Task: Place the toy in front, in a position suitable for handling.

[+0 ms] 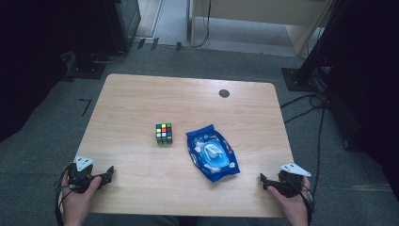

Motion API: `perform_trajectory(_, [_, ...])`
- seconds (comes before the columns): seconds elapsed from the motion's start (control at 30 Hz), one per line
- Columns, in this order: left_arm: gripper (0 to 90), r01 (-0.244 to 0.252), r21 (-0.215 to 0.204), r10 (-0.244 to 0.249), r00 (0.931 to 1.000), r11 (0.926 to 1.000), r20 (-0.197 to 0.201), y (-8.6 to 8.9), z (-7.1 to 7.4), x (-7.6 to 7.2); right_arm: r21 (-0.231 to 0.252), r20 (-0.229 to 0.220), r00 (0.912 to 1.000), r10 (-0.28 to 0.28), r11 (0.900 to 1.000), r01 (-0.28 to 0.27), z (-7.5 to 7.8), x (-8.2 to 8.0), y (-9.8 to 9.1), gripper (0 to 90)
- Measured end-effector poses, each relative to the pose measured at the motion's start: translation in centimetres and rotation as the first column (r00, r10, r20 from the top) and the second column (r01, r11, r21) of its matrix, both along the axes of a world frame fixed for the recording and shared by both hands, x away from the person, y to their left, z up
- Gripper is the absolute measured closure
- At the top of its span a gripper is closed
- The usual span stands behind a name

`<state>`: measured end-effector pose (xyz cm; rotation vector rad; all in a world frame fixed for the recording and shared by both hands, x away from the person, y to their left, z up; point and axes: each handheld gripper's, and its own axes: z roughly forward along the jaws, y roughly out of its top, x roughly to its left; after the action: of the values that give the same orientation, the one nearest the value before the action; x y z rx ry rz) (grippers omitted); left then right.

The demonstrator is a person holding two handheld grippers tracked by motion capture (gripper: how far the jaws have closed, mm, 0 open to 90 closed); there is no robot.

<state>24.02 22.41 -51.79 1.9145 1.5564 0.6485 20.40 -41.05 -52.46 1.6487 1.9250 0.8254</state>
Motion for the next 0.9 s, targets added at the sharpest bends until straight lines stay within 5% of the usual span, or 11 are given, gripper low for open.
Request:
perform_trajectory(0.3, [8.3, -0.030, 0.015, 0.030, 0.9995, 0.9994, -0.009, -0.5, 0.3, 0.1, 0.002, 0.034, 0.9994, 0.000, 1.0000, 0.000, 1.0, -0.2, 1.2, 9.1])
perform_trajectory(0.33, [8.3, -0.032, -0.004, 0.032, 0.9995, 0.9995, 0.001, -0.7, 0.5, 0.2, -0.004, 0.058, 0.9983, -0.001, 1.0000, 0.001, 1.5, -0.3, 1.7, 15.6])
perform_trajectory(0.43, [8.3, -0.024, -0.027, 0.024, 0.9997, 0.9993, 0.005, -1.2, 0.7, 0.3, 0.006, 0.074, 0.9972, 0.010, 0.9999, -0.010, 2.0, -0.3, 2.2, 15.2])
perform_trajectory(0.9, [8.3, 0.118, -0.041, -0.117, 0.9924, 0.9921, 0.038, -7.7, 2.2, 1.3, -0.005, 0.111, 0.9888, 0.099, 0.9950, -0.099, 4.0, 0.7, 5.7, 15.6])
